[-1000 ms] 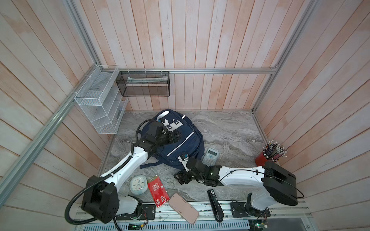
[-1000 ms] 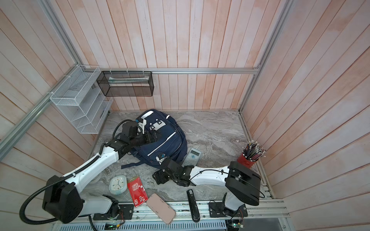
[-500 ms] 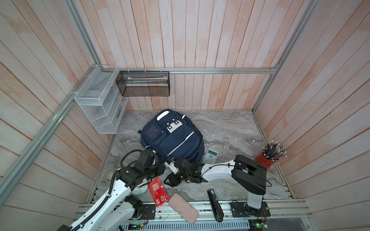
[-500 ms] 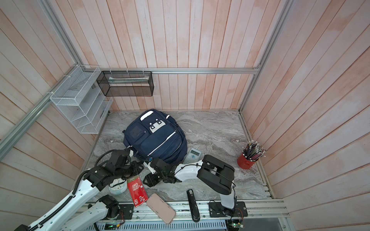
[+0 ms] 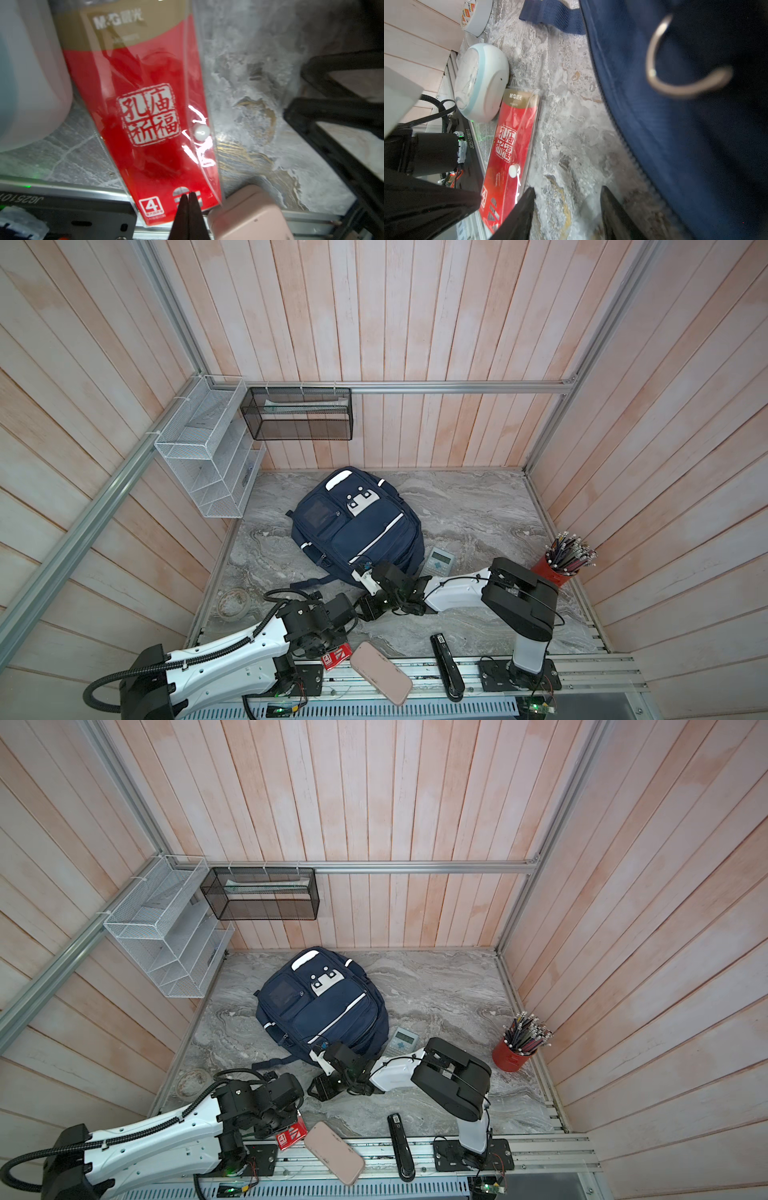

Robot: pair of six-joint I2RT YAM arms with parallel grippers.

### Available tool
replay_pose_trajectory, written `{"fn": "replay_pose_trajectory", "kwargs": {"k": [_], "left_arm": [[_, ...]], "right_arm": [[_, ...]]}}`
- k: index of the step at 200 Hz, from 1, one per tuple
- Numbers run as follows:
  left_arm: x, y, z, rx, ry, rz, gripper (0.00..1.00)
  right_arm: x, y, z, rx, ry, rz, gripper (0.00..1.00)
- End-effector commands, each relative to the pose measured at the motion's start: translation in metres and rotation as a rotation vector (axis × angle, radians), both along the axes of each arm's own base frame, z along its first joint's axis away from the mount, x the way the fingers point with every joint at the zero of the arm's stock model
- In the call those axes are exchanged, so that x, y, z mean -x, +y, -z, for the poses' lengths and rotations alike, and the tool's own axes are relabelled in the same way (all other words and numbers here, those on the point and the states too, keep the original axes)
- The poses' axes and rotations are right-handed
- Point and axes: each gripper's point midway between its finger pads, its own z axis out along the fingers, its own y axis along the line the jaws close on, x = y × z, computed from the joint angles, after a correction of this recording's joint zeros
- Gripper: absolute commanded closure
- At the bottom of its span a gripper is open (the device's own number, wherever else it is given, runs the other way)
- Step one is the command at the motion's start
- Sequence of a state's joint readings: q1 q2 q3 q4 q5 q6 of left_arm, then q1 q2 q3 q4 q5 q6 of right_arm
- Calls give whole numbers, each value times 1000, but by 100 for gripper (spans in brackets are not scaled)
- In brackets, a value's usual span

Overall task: Pack the student bag
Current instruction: 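Grasp the red M&G pack near the clock with the left gripper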

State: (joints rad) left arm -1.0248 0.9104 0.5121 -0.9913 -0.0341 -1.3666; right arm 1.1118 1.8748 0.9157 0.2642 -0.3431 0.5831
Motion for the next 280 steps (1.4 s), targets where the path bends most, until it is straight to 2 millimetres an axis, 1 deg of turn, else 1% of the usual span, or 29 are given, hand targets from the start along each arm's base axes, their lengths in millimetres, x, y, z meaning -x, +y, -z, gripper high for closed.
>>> {"fn": "replay_pose_trajectory", "kwargs": {"k": [1,5,8,26,36,63,78,81,99,120,134,164,182,198,208,224,250,264,280], "left_arm": [[-8,8,6,-24,-49,-79,91],[-10,8,7,-24,-57,-80,83],[-11,8,7,-23,-64,-80,79],[-18,7,10,-22,-105,-76,68],[-23,7,12,-18,-133,-76,65],[-29,0,25,53,-146,-60,65],[-33,-5,27,90,-171,-43,67],[-37,-3,27,94,-178,-69,67],[-44,-6,30,127,-201,-69,67],[-47,-8,39,150,-202,-72,68],[-52,-13,40,178,-216,-70,68],[-65,-24,32,238,-270,-57,72],[-73,-29,26,245,-285,-41,73],[-80,-41,14,289,-313,-15,75],[-84,-43,6,310,-333,-19,75],[-88,-38,-6,333,-353,-35,73],[-86,-14,-19,319,-362,-74,66],[-81,-3,-21,301,-350,-83,61],[-71,10,-17,256,-306,-114,60]], "right_arm": [[1,-9,2,10,13,0,47],[2,-9,2,10,13,0,47],[2,-9,2,10,13,1,46],[3,-12,3,11,14,5,46],[3,-13,2,11,12,9,46],[2,-17,1,15,5,16,46],[2,-19,0,15,-1,23,46],[2,-19,1,17,-1,24,46],[2,-21,3,22,1,25,46],[3,-22,5,20,6,27,46],[5,-24,6,23,8,27,46],[4,-26,11,30,4,33,46],[1,-27,15,43,9,50,46],[-3,-27,17,41,24,77,47],[-4,-28,16,30,34,87,47],[-6,-27,15,26,36,93,46],[-7,-25,14,27,36,90,46],[-7,-23,15,24,41,84,46],[-6,-19,16,22,49,73,47]]}}
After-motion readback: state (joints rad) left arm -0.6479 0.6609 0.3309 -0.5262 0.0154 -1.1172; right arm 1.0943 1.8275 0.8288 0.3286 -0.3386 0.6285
